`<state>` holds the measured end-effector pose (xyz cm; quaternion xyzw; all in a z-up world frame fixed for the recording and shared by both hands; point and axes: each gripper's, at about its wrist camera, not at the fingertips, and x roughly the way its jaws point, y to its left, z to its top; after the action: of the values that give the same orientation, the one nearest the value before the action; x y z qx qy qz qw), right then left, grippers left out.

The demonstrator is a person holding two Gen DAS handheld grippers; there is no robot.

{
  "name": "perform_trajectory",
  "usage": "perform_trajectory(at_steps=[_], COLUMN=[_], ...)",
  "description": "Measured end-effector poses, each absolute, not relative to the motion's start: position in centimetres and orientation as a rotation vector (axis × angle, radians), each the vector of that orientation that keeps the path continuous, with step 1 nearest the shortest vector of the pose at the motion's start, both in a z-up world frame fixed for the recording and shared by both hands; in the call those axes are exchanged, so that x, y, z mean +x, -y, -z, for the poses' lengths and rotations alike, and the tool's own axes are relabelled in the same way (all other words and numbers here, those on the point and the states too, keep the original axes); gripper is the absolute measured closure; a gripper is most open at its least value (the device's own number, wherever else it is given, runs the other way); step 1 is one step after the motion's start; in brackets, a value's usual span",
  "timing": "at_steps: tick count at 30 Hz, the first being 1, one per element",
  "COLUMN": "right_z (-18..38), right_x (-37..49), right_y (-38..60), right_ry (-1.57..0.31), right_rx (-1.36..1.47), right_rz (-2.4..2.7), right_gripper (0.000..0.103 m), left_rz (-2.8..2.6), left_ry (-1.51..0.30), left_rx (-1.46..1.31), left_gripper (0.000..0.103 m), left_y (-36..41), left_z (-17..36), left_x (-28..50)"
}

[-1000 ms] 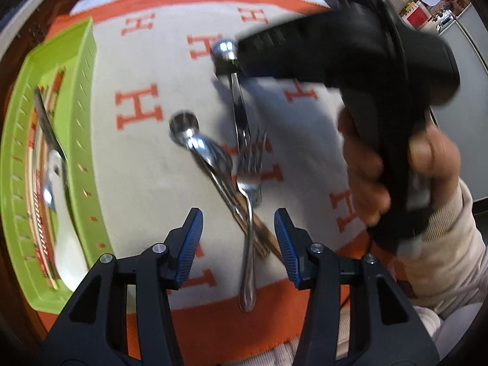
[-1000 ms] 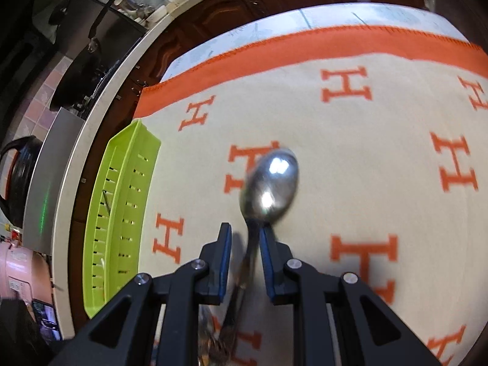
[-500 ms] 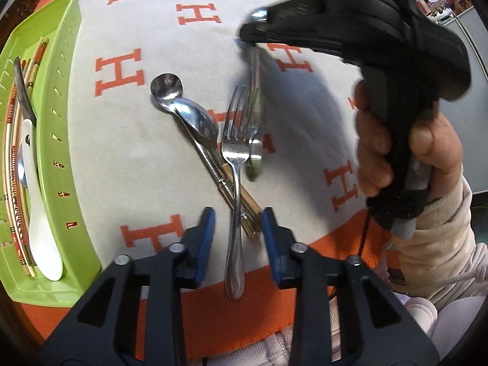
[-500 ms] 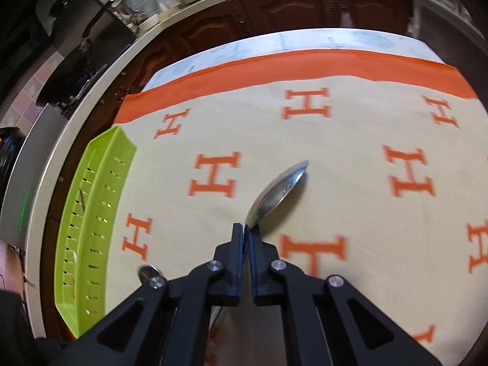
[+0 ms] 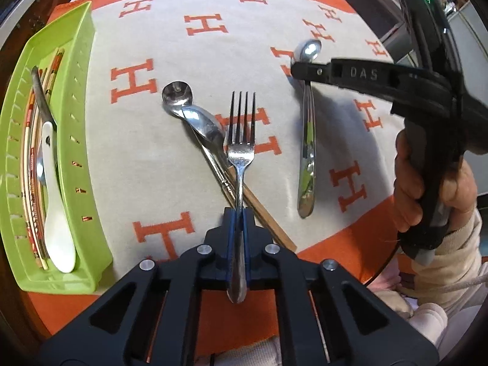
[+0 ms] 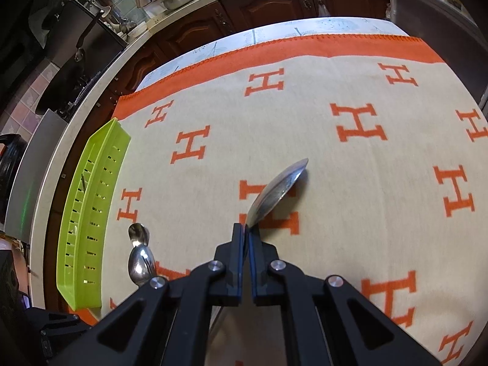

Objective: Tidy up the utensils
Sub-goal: 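Grasp a long steel spoon with the right tool while the left tool grasps a steel fork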

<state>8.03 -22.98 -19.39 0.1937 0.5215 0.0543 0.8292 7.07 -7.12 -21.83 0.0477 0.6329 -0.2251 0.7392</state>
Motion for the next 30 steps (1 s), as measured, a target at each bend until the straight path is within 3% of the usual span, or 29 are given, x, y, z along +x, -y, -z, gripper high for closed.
perform_trajectory(at_steps=[21,27,30], right_z=[19.2,19.2,19.2], right_x=[6.2,6.1,6.0], right_y=[20.5,20.5,20.4], right_ry=[-1.146,-1.145,-1.144], right_rx=[0.349,0.347,0.35], right_rz=[-0.19,-0.196,-0.2], right_gripper=[0.101,0.101,0.1], left_rz=[0.389,0.408,0.408], left_ry=[-1.348,-1.405,-1.394], left_rx=[0.158,0.085,0.08], left_gripper=[0.103,0.093,0.093], left_y=[4.7,4.7,4.7], left_z=[21.8,22.9,22.9], left_x=[5.7,7.1,7.5])
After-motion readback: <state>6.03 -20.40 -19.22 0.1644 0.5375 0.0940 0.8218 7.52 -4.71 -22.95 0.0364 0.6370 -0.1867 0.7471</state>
